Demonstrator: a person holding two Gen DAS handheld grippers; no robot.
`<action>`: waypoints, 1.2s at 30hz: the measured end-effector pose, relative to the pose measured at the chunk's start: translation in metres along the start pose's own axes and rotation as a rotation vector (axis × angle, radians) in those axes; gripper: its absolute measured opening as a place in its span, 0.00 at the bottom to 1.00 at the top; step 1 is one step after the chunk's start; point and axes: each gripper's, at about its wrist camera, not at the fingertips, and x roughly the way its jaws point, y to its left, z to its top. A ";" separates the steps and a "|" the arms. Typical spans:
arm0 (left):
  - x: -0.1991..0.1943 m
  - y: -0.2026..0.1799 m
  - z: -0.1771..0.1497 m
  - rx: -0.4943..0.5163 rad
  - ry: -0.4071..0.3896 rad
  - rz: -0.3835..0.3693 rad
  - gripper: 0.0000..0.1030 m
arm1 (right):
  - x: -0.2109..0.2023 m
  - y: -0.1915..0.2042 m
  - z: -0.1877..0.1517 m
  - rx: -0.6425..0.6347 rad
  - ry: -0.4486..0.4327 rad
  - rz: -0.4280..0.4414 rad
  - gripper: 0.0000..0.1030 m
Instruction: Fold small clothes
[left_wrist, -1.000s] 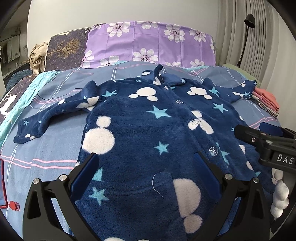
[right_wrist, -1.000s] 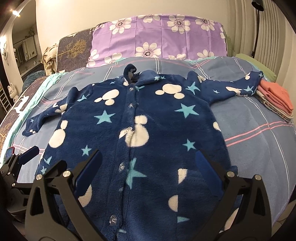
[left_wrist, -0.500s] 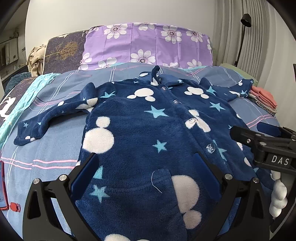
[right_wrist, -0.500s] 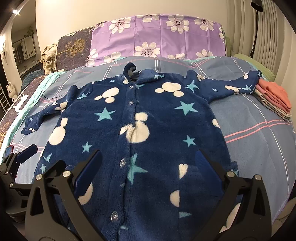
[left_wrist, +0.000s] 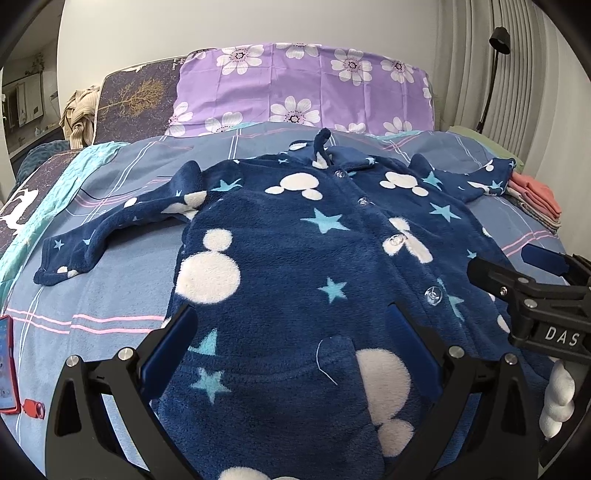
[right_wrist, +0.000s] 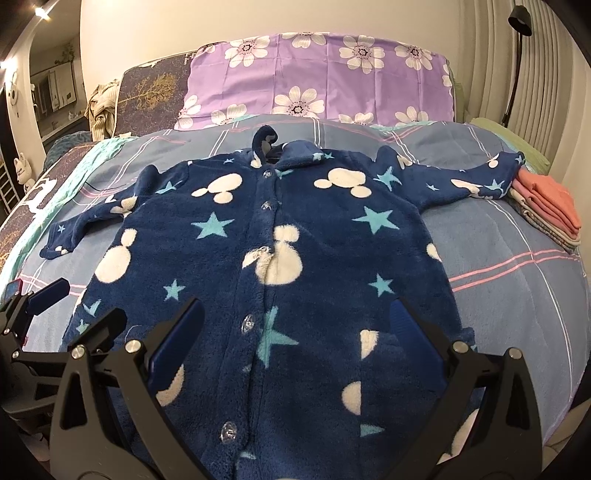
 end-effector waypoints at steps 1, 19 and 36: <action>0.001 0.000 0.000 0.000 0.002 -0.001 0.99 | 0.001 0.000 0.000 0.000 0.001 -0.002 0.98; 0.006 0.022 -0.002 -0.055 0.008 -0.002 0.98 | 0.012 0.023 0.007 -0.045 0.010 0.008 0.98; 0.002 0.067 0.002 -0.120 -0.010 0.058 0.94 | 0.019 0.058 0.016 -0.103 0.010 0.026 0.98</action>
